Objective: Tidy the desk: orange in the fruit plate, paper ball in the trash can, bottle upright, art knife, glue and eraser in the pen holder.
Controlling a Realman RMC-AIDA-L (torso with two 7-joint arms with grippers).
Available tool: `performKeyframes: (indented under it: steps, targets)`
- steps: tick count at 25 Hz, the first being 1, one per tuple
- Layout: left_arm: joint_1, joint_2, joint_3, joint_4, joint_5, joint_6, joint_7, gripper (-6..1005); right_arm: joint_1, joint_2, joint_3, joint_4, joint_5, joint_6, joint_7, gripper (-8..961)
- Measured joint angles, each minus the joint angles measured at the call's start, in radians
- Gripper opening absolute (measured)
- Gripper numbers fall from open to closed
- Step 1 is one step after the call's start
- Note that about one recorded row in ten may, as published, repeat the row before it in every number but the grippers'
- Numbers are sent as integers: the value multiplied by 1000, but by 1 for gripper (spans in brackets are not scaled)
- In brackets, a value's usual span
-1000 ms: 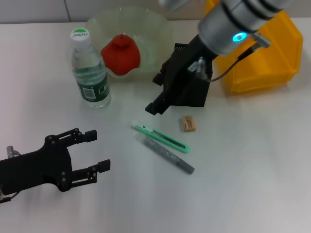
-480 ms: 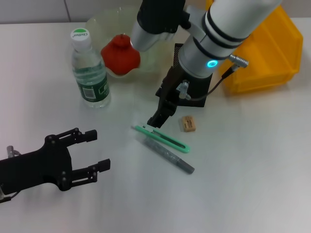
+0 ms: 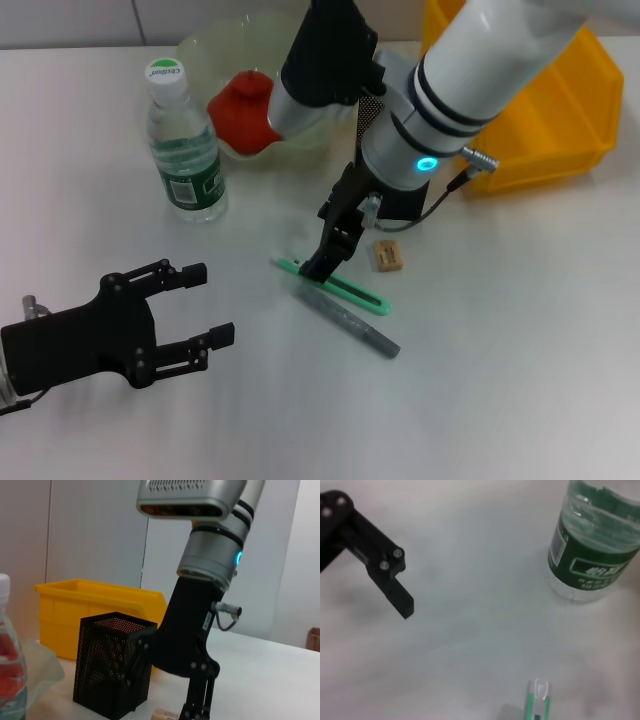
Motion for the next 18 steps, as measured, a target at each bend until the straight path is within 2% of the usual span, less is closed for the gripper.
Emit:
performKeyframes:
  steps: [4,18]
  targets:
    - [-1,-2,0,0,0,-4,0,783,-17,0,-39,10,41,53,-5,834]
    - [-6,-3,-13,0,-1,-15,-1,783,-49,0,-56,23,71,143,-8,834]
